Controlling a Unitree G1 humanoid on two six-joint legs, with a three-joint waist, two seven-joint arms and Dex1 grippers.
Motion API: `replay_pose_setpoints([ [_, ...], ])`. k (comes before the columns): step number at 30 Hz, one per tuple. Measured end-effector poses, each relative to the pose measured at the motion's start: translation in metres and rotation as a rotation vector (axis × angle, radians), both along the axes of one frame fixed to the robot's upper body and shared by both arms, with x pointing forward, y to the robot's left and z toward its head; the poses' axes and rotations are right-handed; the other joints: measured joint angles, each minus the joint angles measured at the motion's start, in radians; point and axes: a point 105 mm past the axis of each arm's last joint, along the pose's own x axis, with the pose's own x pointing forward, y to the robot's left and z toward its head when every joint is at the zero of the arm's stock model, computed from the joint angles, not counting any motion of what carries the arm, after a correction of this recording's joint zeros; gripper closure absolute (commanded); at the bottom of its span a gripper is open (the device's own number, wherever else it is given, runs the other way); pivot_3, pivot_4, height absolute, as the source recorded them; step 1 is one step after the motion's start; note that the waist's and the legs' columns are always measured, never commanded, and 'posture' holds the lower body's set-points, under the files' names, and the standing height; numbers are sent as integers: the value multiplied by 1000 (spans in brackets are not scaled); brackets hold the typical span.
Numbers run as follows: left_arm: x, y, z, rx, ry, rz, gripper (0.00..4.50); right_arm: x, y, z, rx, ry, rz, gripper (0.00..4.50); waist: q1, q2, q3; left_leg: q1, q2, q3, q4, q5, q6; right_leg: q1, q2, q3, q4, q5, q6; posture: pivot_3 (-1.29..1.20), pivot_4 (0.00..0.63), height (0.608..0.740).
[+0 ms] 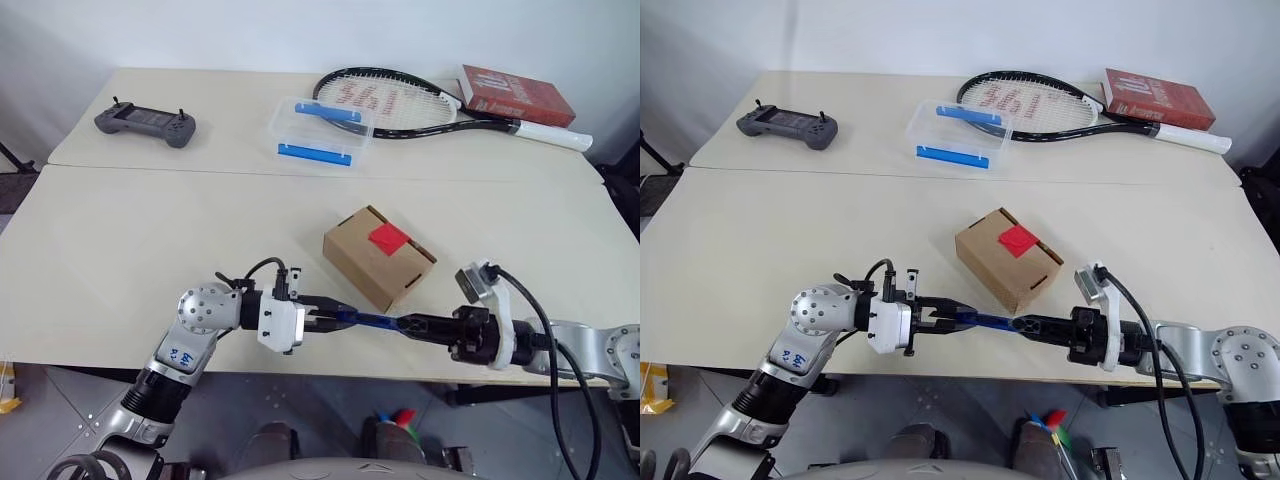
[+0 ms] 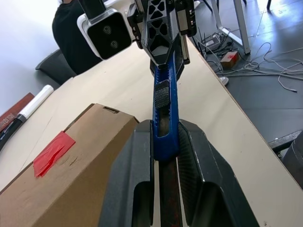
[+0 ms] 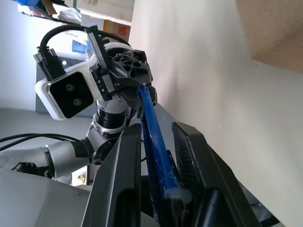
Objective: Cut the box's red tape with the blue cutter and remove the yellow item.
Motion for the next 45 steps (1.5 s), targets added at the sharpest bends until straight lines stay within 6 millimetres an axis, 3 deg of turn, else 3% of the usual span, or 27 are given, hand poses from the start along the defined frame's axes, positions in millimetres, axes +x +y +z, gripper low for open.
replay_pose_setpoints([
  [1,0,0,0,0,0,0,4071,0,0,0,0,0,0,3463,0,0,0,0,0,0,0,0,0,0,0,0,0,0,0,0,150,740],
  [5,1,1,0,3,-1,4,4071,1,1,2,14,2,9,4282,0,0,0,0,0,0,0,0,0,0,0,0,0,0,0,0,150,740],
  [12,0,1,0,3,1,1,4071,1,1,3,23,2,12,4335,0,0,0,0,0,0,0,0,0,0,0,0,0,0,0,0,150,740],
  [18,-2,6,6,0,56,-8,2299,-6,-7,8,-1,-22,22,4335,1,0,0,0,0,0,0,0,0,0,0,0,0,0,0,0,150,740],
  [20,-1,20,4,38,122,19,1959,-15,-13,14,-14,-46,37,4335,-1,1,0,0,0,0,-1,0,0,-1,0,0,0,0,0,0,150,740],
  [25,4,68,-1,81,271,177,1959,-44,-35,40,-73,-145,59,4335,0,1,1,-1,0,0,-3,0,0,-1,0,0,-1,0,0,0,150,740],
  [28,6,90,-3,58,376,257,1959,-59,-44,44,-106,-159,37,4335,6,1,1,0,0,0,-3,-1,0,-1,0,0,-2,0,0,0,150,740],
  [31,21,117,-10,-18,495,397,2528,-69,-63,44,-200,-164,-48,4335,9,1,1,0,0,0,-3,-1,1,-1,0,0,-2,0,0,0,150,740],
  [33,36,140,-17,-118,588,533,3173,-65,-89,48,-313,-219,-192,4335,7,0,0,0,0,1,-3,-1,1,-1,0,0,-3,0,0,0,150,740],
  [34,38,142,-18,-138,610,550,3461,-62,-98,50,-342,-247,-245,4335,5,-2,0,0,0,1,-3,-1,1,-1,0,0,-3,0,0,0,150,740],
  [37,46,122,-17,-170,662,508,4437,-45,-128,53,-451,-365,-413,4335,7,-2,0,0,-1,2,-2,-2,1,0,0,2,-3,1,2,0,150,740],
  [41,51,98,-15,-127,702,449,4500,-26,-163,62,-608,-545,-557,4335,0,-2,0,1,-1,3,-5,-1,0,-2,1,3,-2,1,2,0,150,740],
  [45,56,64,7,-123,732,349,4500,-9,-171,89,-683,-746,-550,4335,-6,-1,1,1,-1,4,-4,-1,0,-2,1,3,-1,1,2,0,150,740],
])
